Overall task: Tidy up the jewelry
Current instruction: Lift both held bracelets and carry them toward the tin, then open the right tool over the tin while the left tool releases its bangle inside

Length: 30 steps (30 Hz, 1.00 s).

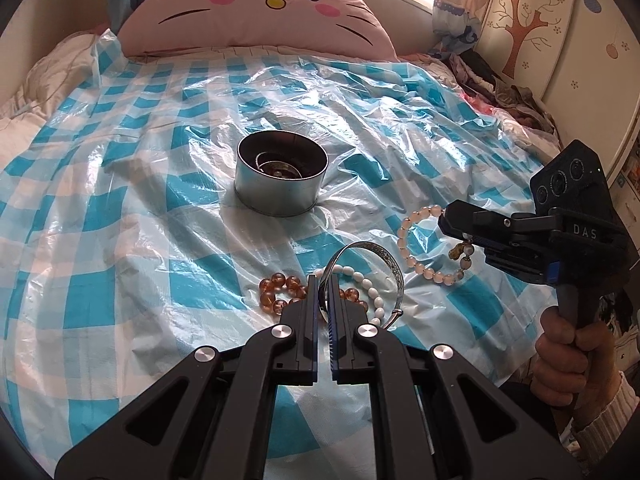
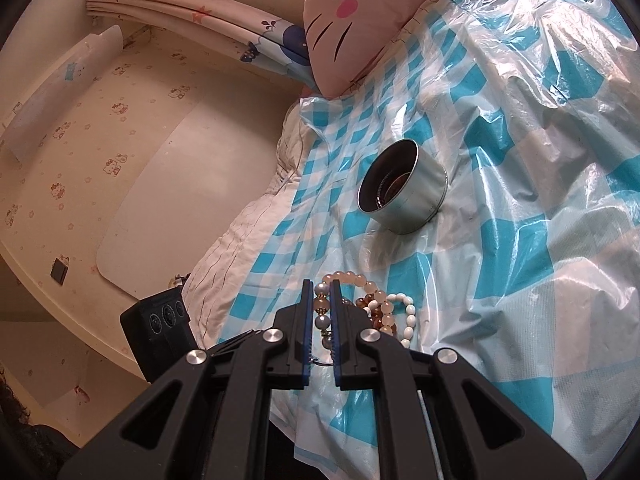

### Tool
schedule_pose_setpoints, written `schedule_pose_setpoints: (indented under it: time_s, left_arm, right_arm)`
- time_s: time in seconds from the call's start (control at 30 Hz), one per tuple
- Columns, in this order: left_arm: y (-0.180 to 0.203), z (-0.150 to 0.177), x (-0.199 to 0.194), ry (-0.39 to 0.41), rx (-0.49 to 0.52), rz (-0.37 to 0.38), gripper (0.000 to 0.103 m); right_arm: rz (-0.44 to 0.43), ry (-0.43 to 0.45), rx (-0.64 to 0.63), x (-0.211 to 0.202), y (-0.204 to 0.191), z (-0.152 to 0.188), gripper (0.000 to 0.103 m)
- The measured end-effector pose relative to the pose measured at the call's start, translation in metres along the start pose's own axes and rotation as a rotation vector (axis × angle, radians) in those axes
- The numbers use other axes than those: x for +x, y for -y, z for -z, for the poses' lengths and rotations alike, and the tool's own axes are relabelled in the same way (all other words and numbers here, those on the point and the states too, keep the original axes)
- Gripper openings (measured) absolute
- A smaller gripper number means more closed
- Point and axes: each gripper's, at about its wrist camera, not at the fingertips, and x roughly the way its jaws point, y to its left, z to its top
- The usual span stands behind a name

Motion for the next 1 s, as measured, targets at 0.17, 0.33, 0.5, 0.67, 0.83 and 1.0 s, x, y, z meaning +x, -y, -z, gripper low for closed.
schedule_pose_setpoints:
  time_s: [0.17, 0.33, 0.5, 0.67, 0.83, 1.0]
  left_arm:
    - [0.003, -0.001, 0.001, 0.01, 0.004, -0.007, 0.004]
    - [0.006, -0.004, 0.0, 0.031, 0.001, -0.002, 0.004]
    - [0.002, -0.014, -0.009, 0.088, -0.02, 0.028, 0.004]
    - [-0.006, -0.027, -0.012, 0.123, -0.047, 0.041, 0.004]
    - [-0.011, -0.047, -0.005, 0.145, -0.06, 0.042, 0.004]
    - [-0.02, -0.066, 0.013, 0.146, -0.09, 0.035, 0.004]
  right_arm:
    - [-0.022, 0.022, 0.006, 0.002, -0.001, -0.003, 0.009]
    - [-0.027, 0.045, 0.004, 0.002, -0.001, -0.005, 0.009]
    - [-0.053, 0.088, 0.007, 0.0, -0.002, -0.008, 0.009]
    - [-0.094, 0.14, 0.006, 0.003, -0.006, -0.016, 0.009]
    - [-0.104, 0.152, -0.021, 0.019, -0.016, -0.029, 0.009]
    - [-0.105, 0.182, -0.041, 0.031, -0.022, -0.046, 0.009]
